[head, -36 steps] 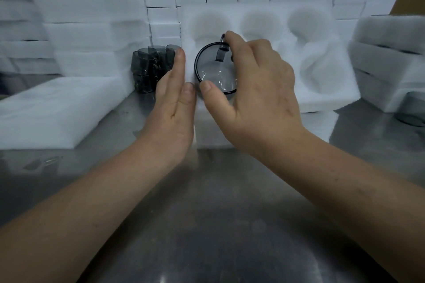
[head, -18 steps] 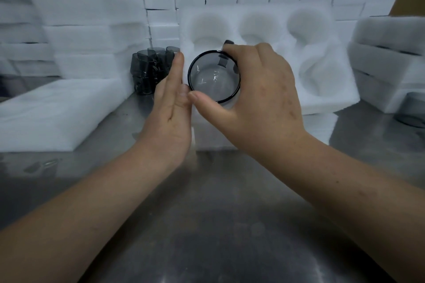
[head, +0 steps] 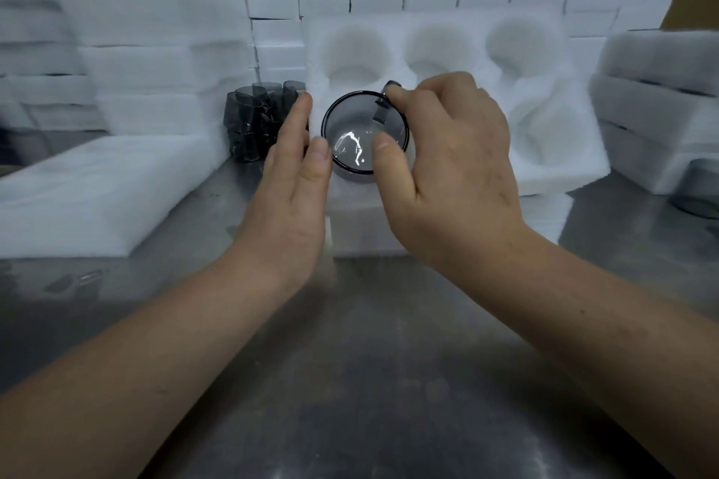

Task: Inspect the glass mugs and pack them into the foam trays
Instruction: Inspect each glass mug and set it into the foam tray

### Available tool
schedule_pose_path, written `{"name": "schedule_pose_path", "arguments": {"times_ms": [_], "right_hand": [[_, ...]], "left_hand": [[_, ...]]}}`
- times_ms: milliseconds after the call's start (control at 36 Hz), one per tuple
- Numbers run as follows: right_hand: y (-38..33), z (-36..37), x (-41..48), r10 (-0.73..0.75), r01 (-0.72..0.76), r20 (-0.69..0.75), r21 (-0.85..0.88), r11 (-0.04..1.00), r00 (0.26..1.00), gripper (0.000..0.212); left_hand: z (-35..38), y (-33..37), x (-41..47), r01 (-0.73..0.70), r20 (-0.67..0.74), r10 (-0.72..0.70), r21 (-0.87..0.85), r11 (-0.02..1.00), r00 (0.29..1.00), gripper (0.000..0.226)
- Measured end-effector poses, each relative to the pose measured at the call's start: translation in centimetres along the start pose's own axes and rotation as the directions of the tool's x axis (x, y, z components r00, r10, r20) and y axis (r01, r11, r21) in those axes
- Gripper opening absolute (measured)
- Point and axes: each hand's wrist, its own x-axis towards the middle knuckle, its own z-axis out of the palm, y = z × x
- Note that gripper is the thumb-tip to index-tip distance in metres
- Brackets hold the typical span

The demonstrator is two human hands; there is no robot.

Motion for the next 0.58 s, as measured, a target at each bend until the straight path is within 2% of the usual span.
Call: {"name": "schedule_pose_path", "arguments": {"times_ms": [167,306,472,584], "right_hand": [[0.22,0.29,-0.10,-0.017,0.017,-0.028,-0.020,1.000,0.999,0.041],[0.39,0.37,-0.11,-0.037,0.037,0.008,-0.044,0.998,0.999,0.045],[0.69,0.35,-0.24,-0.051,0.057,0.092,-0.059,0.997,0.994,0.054],[0.84,0.41,-0.39,-0.086,0.089,0.070,-0.036,0.995,0.994,0.053]], "left_hand": [[0.02,0.93,-0.23,0.077,-0.015,-0.077,0.004,0.997,0.997,0.056],[-0.02,1.02,-0.13,0.122,-0.028,-0.120,0.048,0.991,0.992,0.066],[0.02,0.87,0.02,0.131,-0.032,-0.130,0.041,0.991,0.991,0.066],[0.06,0.72,0.12,0.139,-0.035,-0.138,0.021,0.990,0.990,0.065]]}}
